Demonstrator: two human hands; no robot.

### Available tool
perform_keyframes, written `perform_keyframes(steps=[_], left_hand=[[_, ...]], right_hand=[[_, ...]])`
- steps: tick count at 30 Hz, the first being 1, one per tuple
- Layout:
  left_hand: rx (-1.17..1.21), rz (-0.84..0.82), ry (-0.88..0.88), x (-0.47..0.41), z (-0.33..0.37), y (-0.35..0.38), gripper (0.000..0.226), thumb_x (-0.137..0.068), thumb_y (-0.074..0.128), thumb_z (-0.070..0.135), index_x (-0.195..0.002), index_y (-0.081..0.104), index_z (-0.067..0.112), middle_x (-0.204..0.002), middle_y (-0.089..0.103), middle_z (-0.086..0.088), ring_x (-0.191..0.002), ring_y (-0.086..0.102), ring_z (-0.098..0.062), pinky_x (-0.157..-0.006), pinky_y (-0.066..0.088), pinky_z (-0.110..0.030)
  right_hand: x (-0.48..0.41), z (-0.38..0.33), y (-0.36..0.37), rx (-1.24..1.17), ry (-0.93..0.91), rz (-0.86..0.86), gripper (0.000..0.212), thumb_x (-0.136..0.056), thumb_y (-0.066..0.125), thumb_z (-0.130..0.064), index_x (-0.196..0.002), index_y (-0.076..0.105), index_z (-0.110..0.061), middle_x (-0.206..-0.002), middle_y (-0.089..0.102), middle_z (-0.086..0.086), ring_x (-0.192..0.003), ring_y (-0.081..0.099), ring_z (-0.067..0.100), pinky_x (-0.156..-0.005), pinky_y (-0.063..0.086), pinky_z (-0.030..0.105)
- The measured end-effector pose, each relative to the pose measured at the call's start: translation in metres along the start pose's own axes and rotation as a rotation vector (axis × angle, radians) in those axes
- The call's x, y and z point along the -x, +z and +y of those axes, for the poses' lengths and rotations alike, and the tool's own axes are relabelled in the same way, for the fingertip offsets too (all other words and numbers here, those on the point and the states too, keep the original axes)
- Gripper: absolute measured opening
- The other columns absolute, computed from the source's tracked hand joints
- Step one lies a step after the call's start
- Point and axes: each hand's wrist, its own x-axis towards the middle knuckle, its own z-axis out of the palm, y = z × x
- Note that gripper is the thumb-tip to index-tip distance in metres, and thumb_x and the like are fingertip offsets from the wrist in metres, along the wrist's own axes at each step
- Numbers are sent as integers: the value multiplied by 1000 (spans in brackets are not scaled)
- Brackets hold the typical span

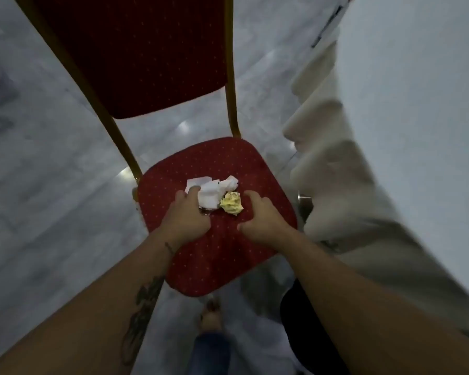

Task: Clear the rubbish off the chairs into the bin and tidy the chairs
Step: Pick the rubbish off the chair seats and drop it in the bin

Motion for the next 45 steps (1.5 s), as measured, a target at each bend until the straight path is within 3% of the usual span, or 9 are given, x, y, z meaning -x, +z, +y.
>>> perform_keyframes(steps=[3,6,11,17,21,25,30,37,45], left_hand=[[-277,-20,48,-31,-17,17,107,-77,68,27,-152,-8,37,-162,-8,-11,-148,1,-37,-118,17,-56],[-364,-64,102,-62,-38,29,118,-77,72,26,-148,-20,44,-161,-23,-8,-149,-18,-33,-119,3,-57],[-497,25,241,-83,-60,50,95,-76,63,41,-152,7,39,-155,10,-10,-140,13,-32,-112,22,-51],[-426,95,296,-86,-53,55,57,-79,58,15,-133,43,19,-115,42,-7,-91,35,-19,-71,36,-35],[-335,-18,278,-76,-42,62,55,-80,55,5,-135,47,11,-113,55,-7,-99,55,-29,-78,45,-39],[-187,-76,298,-52,-21,70,7,-82,55,7,-82,60,12,-79,66,-4,-76,62,-32,-67,51,-44],[-70,-308,236,3,27,99,24,-76,57,36,-85,72,18,-81,75,0,-78,69,-21,-74,55,-43],[38,-591,62,110,101,221,14,-83,65,5,-96,70,7,-84,71,-10,-71,65,-17,-63,55,-28],[367,-434,-160,186,140,349,25,-91,48,-2,-79,61,16,-79,63,-14,-72,60,-27,-73,52,-38]], right_hand=[[-38,1,17,133,-24,-32,99,-79,67,-17,-156,8,-39,-148,23,12,-132,37,40,-110,39,49],[-78,1,29,203,-65,-29,110,-81,68,-12,-156,-5,-47,-159,3,12,-136,33,42,-111,38,52],[-119,11,47,305,-108,-16,90,-82,68,-21,-155,19,-39,-151,16,10,-126,41,39,-103,45,46],[-118,27,76,300,-159,121,63,-83,70,-20,-139,41,-19,-134,33,9,-112,50,31,-80,45,37],[-100,42,72,192,-110,70,61,-86,69,-26,-141,44,-16,-136,37,11,-113,54,34,-92,49,40],[-64,72,58,159,-32,91,50,-85,69,-29,-129,50,-13,-132,41,11,-110,58,35,-86,46,36],[11,127,53,23,72,83,35,-76,61,-40,-104,60,-18,-113,61,11,-98,62,32,-79,50,39],[142,275,49,-35,250,-24,46,-88,64,-42,-122,56,-13,-128,60,15,-114,59,35,-87,48,35],[208,410,53,-64,374,-2,54,-89,62,-44,-131,48,-12,-131,56,13,-117,57,31,-89,48,33]])
